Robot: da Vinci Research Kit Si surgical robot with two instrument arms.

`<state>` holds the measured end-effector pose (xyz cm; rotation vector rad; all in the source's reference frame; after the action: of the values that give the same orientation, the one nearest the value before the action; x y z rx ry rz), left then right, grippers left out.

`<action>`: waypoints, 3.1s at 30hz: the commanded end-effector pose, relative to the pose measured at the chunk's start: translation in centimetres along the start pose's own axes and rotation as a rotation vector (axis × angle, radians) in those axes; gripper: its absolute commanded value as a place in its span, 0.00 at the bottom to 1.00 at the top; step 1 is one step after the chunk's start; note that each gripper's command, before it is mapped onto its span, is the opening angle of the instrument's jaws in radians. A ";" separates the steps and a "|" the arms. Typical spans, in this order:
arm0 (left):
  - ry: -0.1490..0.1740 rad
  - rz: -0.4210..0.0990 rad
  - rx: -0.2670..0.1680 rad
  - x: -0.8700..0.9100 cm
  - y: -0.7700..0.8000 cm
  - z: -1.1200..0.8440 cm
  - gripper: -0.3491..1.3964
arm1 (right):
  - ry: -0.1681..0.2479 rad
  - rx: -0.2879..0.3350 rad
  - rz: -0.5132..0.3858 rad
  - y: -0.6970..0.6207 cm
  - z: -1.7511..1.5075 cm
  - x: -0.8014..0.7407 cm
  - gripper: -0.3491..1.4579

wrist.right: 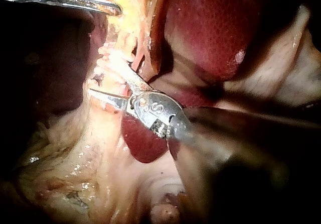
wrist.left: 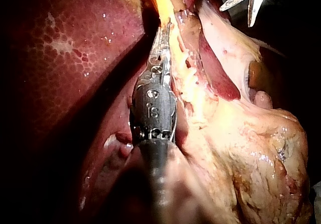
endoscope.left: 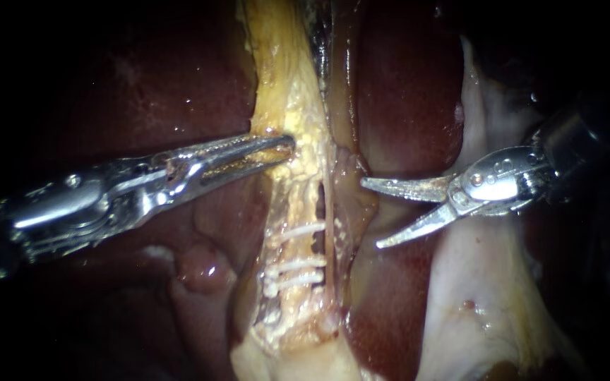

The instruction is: Go to the cutting position left tube

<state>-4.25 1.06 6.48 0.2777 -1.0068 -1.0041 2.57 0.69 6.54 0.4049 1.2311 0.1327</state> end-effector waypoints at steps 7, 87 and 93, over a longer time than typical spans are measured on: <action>0.005 -0.003 0.010 -0.08 0.02 -0.08 0.00 | 0.003 0.014 -0.002 -0.02 0.02 -0.03 0.98; -0.090 0.002 -0.014 -0.81 -0.08 -0.85 0.00 | 0.100 0.474 0.277 -0.02 1.95 -0.82 0.93; -0.090 0.004 -0.014 -0.79 0.02 -0.82 0.00 | 0.116 0.505 0.296 -0.06 1.97 -0.78 0.90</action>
<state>-3.69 1.52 5.59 0.2205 -1.0812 -1.0263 4.14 -0.07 7.76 1.0337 1.3147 0.0922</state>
